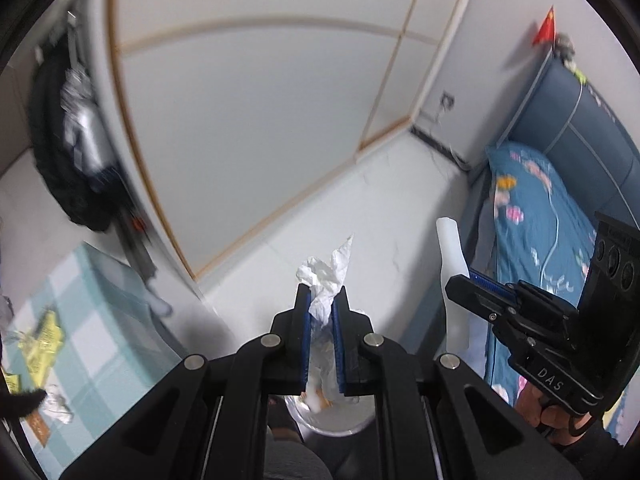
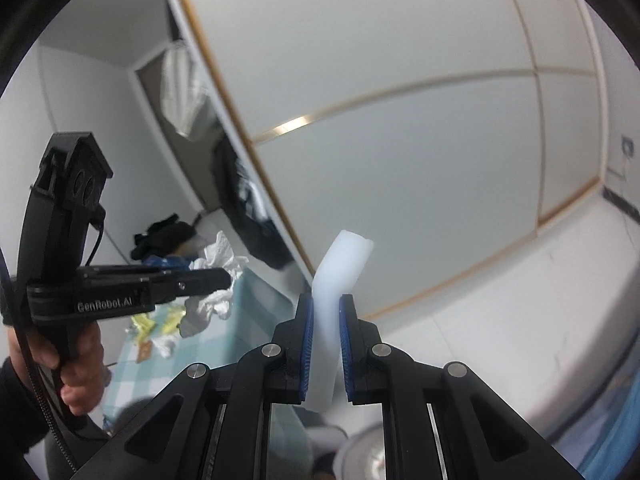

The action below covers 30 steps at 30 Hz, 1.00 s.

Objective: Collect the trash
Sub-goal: 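Lower both grippers into the bin and open them to drop tissue and foam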

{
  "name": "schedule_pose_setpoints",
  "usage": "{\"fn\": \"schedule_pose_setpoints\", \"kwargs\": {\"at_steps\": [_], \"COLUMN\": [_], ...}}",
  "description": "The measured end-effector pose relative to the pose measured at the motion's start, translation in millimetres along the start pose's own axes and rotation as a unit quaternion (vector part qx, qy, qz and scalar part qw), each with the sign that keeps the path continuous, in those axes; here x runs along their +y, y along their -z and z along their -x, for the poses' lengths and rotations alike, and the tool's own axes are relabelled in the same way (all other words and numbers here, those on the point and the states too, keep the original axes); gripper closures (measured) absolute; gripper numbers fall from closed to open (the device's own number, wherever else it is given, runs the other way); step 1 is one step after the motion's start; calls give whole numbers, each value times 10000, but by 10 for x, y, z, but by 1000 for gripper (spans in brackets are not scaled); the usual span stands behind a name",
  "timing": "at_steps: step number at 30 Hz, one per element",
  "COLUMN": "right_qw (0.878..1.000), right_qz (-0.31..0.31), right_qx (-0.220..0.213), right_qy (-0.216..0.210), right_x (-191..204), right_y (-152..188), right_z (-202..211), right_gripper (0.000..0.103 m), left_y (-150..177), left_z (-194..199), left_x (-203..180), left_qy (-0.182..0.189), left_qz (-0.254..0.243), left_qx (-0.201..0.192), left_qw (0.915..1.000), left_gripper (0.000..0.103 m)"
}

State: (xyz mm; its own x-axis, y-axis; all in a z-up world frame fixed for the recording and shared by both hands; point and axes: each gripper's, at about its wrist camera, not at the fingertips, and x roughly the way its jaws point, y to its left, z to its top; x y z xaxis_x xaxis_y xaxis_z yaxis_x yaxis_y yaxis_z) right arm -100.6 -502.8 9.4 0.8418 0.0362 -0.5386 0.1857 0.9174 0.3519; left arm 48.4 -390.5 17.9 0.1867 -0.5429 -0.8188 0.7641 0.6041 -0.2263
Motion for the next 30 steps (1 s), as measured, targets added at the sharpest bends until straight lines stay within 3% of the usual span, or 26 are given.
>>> {"fn": "schedule_pose_setpoints", "kwargs": {"at_steps": [6, 14, 21, 24, 30], "right_qw": [9973, 9869, 9681, 9622, 9527], "right_qz": [-560, -1125, -1629, -1752, -1889], "right_qx": [438, 1085, 1840, 2030, 2329], "right_qy": [184, 388, 493, 478, 498], "right_x": [-500, -907, -1151, -1170, -1143], "right_y": [421, 939, 1436, 1580, 1807], "right_z": [-88, -372, -633, -717, -849], "right_gripper": [91, 90, 90, 90, 88], "left_y": [130, 392, 657, 790, 928], "left_z": [-637, -1330, -1787, -1961, -2216], "left_x": [-99, -225, -150, -108, -142], "left_qy": [84, 141, 195, 259, 119], "left_qz": [26, 36, 217, 393, 300], "left_qx": [1069, 2269, 3325, 3760, 4176], "left_qw": [9942, 9738, 9426, 9254, 9081], "left_gripper": [97, 97, 97, 97, 97]}}
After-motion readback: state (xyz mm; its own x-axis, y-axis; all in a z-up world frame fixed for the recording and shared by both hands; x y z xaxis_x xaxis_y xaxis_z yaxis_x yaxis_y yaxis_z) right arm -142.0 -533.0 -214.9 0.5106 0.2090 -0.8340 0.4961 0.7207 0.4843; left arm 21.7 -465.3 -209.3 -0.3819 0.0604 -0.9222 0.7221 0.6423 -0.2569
